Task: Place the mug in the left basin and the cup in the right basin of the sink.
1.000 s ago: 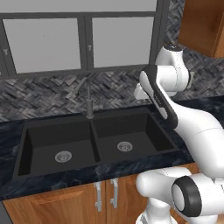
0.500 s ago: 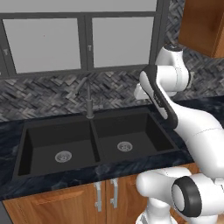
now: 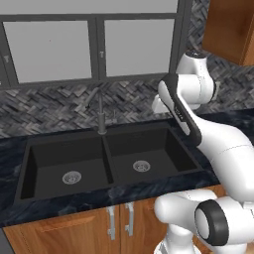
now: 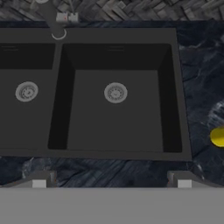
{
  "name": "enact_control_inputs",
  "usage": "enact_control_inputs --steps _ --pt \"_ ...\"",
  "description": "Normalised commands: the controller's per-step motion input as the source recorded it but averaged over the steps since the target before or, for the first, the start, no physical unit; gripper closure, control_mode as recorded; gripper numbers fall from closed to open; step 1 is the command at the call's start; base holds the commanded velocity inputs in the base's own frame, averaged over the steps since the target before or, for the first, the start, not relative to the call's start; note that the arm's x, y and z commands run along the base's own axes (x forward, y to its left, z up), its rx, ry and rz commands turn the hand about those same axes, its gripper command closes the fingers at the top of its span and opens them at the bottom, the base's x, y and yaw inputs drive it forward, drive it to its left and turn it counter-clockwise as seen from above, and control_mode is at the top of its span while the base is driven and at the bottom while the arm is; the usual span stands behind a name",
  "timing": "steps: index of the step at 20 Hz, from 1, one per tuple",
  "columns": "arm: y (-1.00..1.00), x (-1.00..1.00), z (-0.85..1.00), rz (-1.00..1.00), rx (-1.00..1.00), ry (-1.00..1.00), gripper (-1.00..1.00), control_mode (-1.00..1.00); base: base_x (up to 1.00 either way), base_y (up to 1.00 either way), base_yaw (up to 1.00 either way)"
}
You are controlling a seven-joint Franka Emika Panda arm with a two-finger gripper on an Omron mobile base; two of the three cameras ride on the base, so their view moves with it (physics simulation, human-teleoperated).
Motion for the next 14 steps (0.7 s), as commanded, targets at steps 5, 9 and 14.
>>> enact_control_inputs --steps 5,9,14 --pt "-0.04 0.04 -0.01 -0.17 -0.03 0.15 -1.00 -1.00 0.00 0.00 0.00" --pt "-0.30 0.00 0.09 -0.29 0.01 0.07 -1.00 -1.00 0.00 0.00 0.00" --pt "-0.35 -0.01 0.15 -0.27 0.03 0.08 -1.00 -1.00 0.00 0.00 0.00"
